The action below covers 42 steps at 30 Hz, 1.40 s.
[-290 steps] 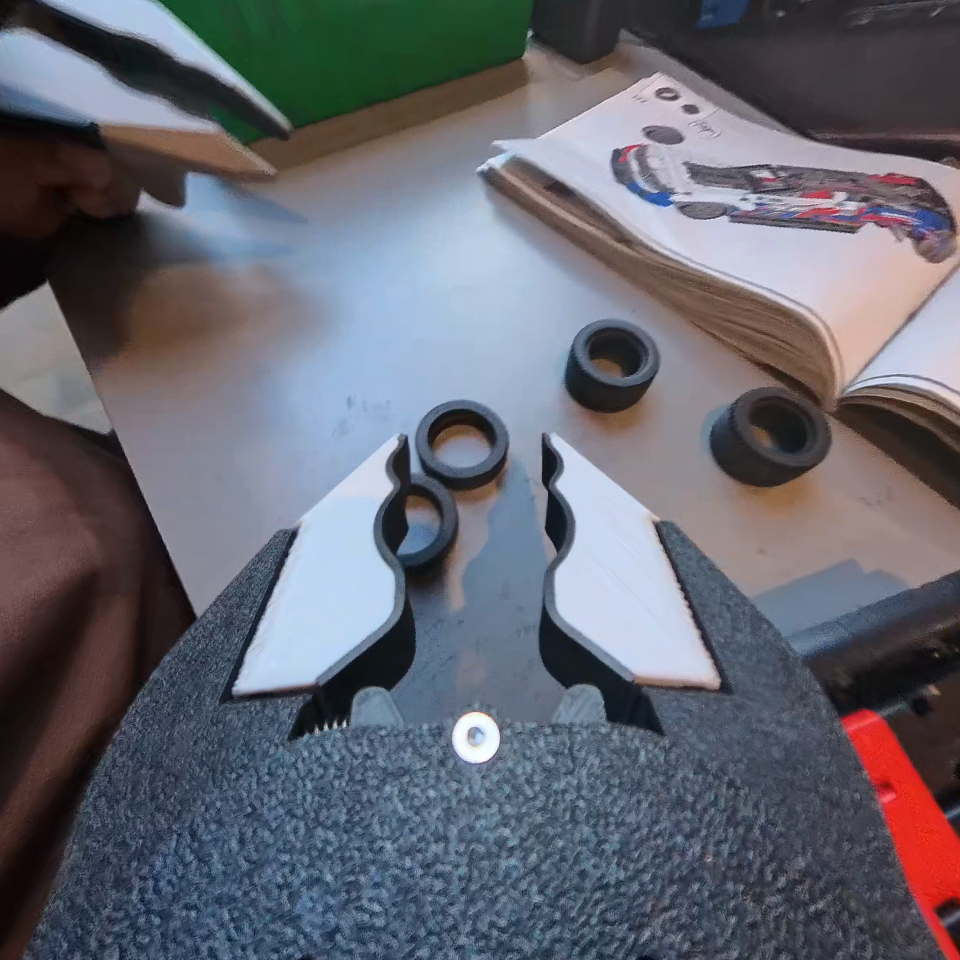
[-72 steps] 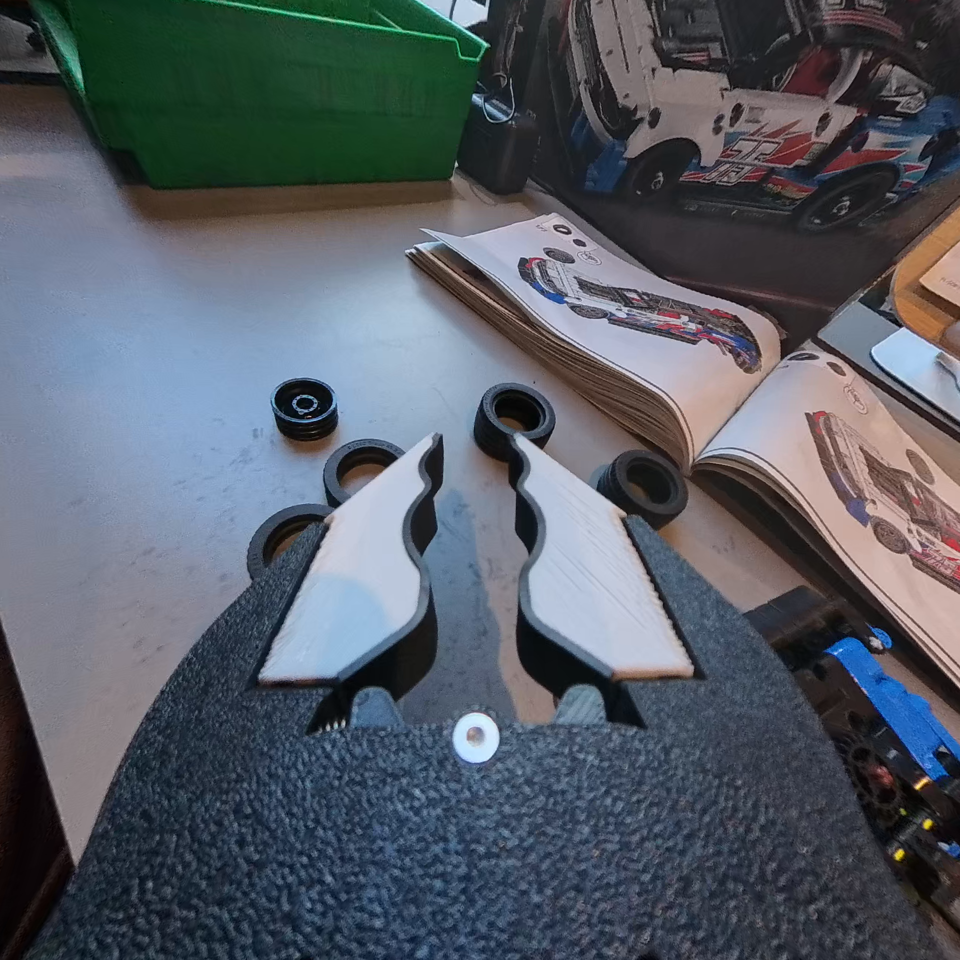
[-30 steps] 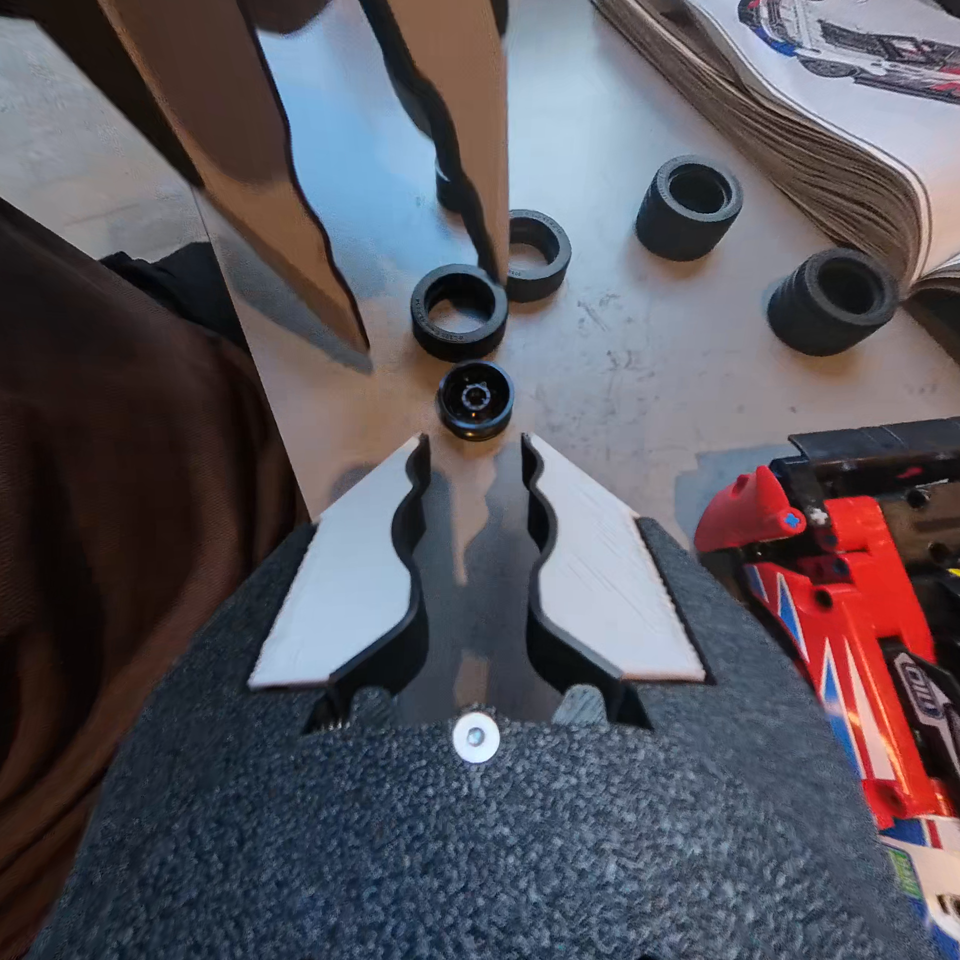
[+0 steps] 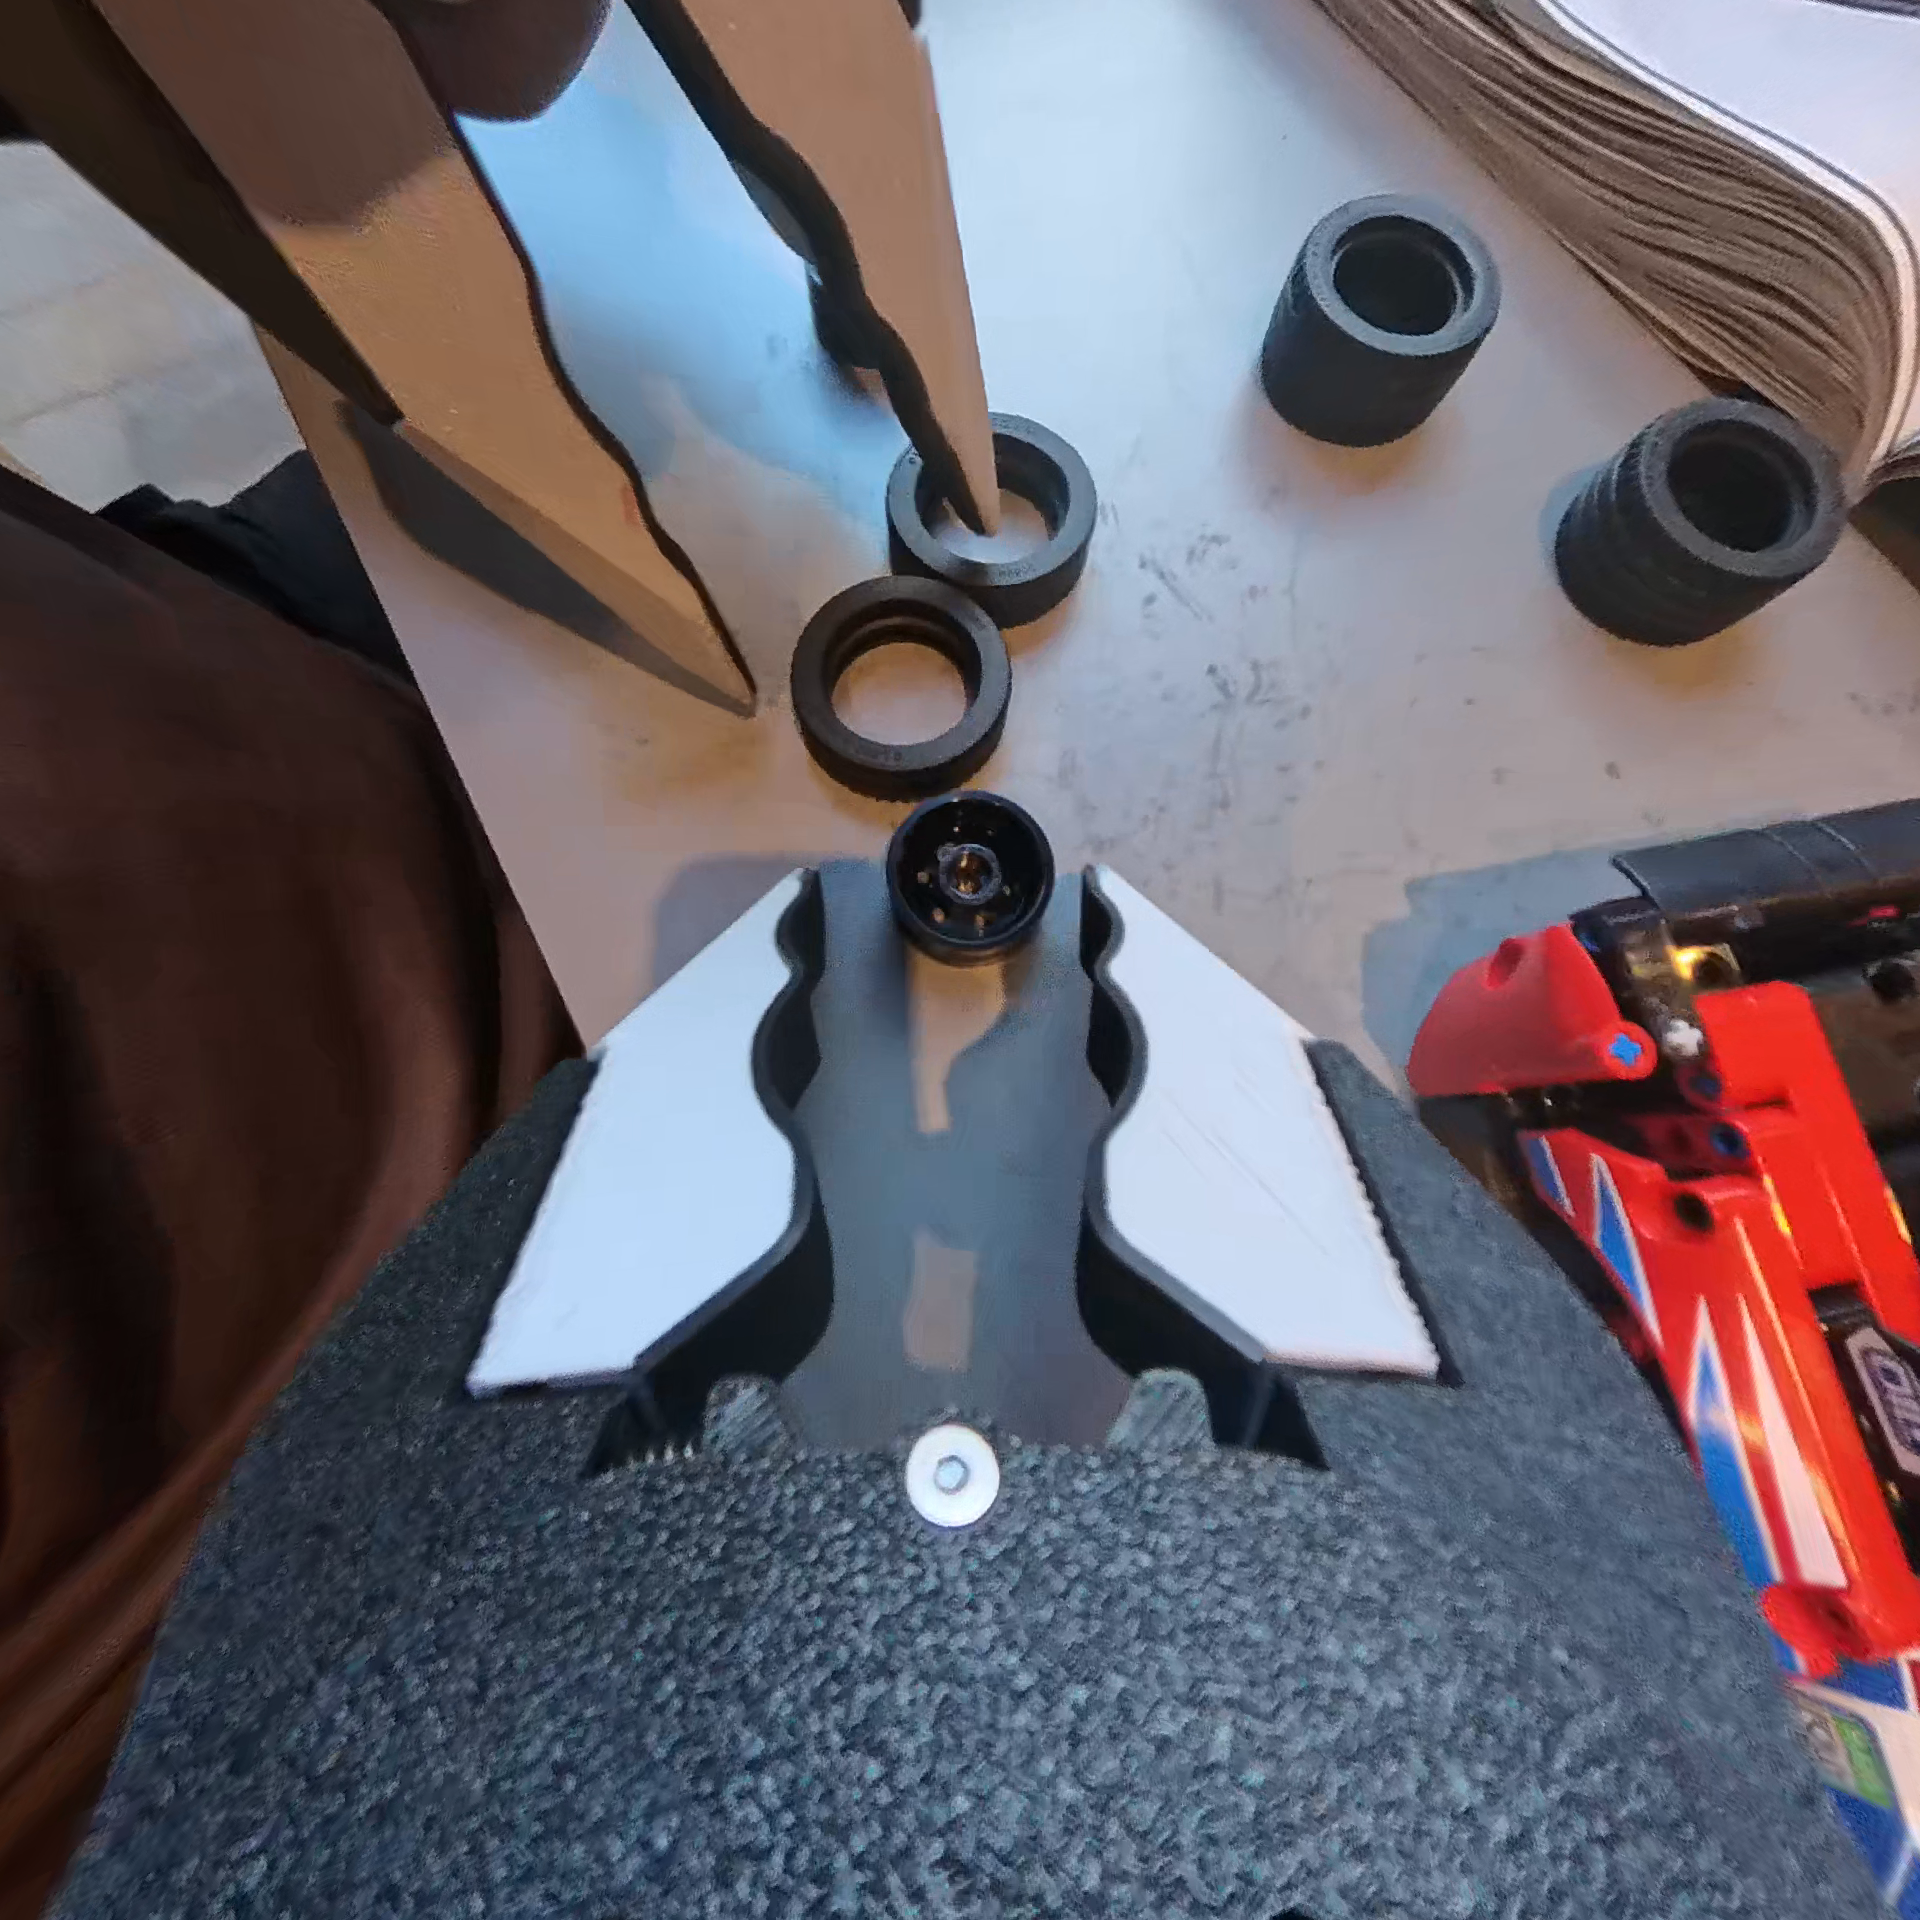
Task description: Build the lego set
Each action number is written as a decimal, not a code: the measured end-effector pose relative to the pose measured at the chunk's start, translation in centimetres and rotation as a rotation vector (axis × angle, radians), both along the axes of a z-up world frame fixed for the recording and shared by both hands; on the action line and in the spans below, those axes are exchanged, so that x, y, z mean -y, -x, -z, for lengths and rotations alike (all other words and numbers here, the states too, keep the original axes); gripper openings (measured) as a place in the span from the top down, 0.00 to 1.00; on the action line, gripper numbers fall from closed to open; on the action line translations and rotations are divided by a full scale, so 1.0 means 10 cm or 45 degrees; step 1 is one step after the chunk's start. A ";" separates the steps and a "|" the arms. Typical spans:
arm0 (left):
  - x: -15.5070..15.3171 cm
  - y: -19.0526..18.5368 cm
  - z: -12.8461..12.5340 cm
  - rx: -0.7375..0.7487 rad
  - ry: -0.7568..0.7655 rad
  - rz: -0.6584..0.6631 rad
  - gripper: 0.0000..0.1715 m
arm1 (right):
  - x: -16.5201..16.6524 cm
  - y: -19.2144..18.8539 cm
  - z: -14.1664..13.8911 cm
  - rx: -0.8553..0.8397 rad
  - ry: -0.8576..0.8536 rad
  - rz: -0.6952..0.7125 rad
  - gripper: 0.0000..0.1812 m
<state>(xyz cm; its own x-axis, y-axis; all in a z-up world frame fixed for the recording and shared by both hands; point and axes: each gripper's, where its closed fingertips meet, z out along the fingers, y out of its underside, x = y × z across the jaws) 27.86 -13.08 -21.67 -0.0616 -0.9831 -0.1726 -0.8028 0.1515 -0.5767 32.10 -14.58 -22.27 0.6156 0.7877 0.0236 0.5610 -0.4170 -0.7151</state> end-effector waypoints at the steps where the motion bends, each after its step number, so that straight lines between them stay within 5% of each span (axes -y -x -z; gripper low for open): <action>1: 0.01 0.00 -0.01 0.022 0.005 -0.001 0.71 | -0.01 0.01 0.02 0.009 -0.002 0.000 0.77; 2: 0.02 0.00 -0.02 0.044 0.011 -0.011 0.71 | -0.01 0.02 0.02 0.015 -0.008 -0.002 0.83; 17: 0.14 -0.13 0.03 0.054 -0.109 -0.017 0.74 | 0.42 -0.38 -0.07 -0.036 -0.116 0.188 0.83; 20: 0.13 -0.21 0.03 0.078 -0.137 -0.007 0.80 | 0.52 -0.32 -0.14 -0.064 -0.159 0.175 0.83; 21: 0.19 -0.23 0.05 0.076 -0.101 0.027 0.91 | 0.53 -0.30 -0.15 -0.044 -0.188 0.162 0.83; 24: 0.25 -0.33 0.08 0.143 -0.103 0.048 0.94 | 0.52 -0.27 -0.18 0.043 -0.287 0.136 0.83; 27: 0.30 -0.29 0.04 0.174 -0.095 0.007 0.80 | 0.53 -0.23 -0.22 0.049 -0.315 0.127 0.83; 32: 0.43 -0.09 -0.10 0.298 -0.067 -0.100 0.71 | 0.70 -0.33 -0.45 0.017 -0.307 0.281 0.83; 39: 0.65 -0.18 -0.45 0.711 0.031 -0.068 0.72 | 0.45 -0.30 -0.65 -0.303 -0.406 0.378 0.83; 42: 0.77 -0.23 -0.53 0.792 0.018 0.006 0.74 | 0.43 -0.24 -0.61 -0.247 -0.481 0.347 0.83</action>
